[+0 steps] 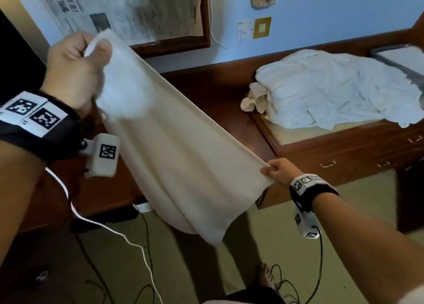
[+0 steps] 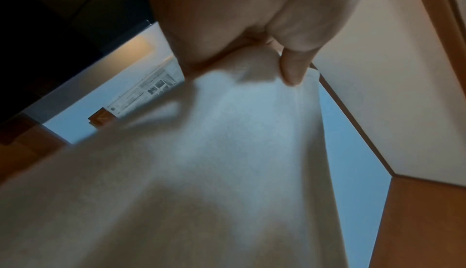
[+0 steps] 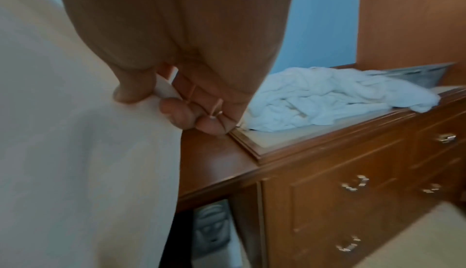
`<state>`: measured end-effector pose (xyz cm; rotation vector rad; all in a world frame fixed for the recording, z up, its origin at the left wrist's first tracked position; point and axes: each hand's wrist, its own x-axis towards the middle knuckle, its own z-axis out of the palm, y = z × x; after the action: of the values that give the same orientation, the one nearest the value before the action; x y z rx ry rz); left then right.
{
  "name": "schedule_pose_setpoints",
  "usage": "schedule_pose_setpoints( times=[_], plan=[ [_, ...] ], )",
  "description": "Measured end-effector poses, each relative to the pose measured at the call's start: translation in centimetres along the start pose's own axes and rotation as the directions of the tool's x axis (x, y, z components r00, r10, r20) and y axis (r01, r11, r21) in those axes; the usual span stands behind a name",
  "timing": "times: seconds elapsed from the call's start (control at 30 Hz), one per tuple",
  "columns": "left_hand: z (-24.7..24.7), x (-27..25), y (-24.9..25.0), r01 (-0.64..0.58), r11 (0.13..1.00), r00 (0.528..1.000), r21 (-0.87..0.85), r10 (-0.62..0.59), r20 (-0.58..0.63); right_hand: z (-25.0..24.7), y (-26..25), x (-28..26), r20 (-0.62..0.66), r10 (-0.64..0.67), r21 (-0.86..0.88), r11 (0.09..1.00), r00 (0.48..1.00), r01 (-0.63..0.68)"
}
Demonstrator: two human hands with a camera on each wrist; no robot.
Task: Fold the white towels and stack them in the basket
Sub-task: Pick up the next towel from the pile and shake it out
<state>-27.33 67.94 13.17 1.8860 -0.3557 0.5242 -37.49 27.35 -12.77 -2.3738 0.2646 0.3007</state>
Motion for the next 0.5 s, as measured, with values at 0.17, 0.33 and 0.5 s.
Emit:
schedule_pose_setpoints(
  times=[0.17,0.33,0.5],
  plan=[
    [0.0,0.7,1.3,0.026,0.999,0.999,0.037,-0.028,0.045,-0.9,6.0,-2.0,-0.114,0.348,-0.16,0.918,0.93,-0.363],
    [3.8,-0.9,1.8,-0.016,1.0,0.978,0.007,0.015,0.207,-1.4,2.6,-1.6,-0.065,0.271,-0.24,0.93,0.96,-0.278],
    [10.9,-2.8,3.4,-0.115,0.988,0.896,0.101,0.059,0.441,-5.8,-11.0,-0.3,-0.138,-0.332,0.201,0.913,0.933,0.355]
  ],
)
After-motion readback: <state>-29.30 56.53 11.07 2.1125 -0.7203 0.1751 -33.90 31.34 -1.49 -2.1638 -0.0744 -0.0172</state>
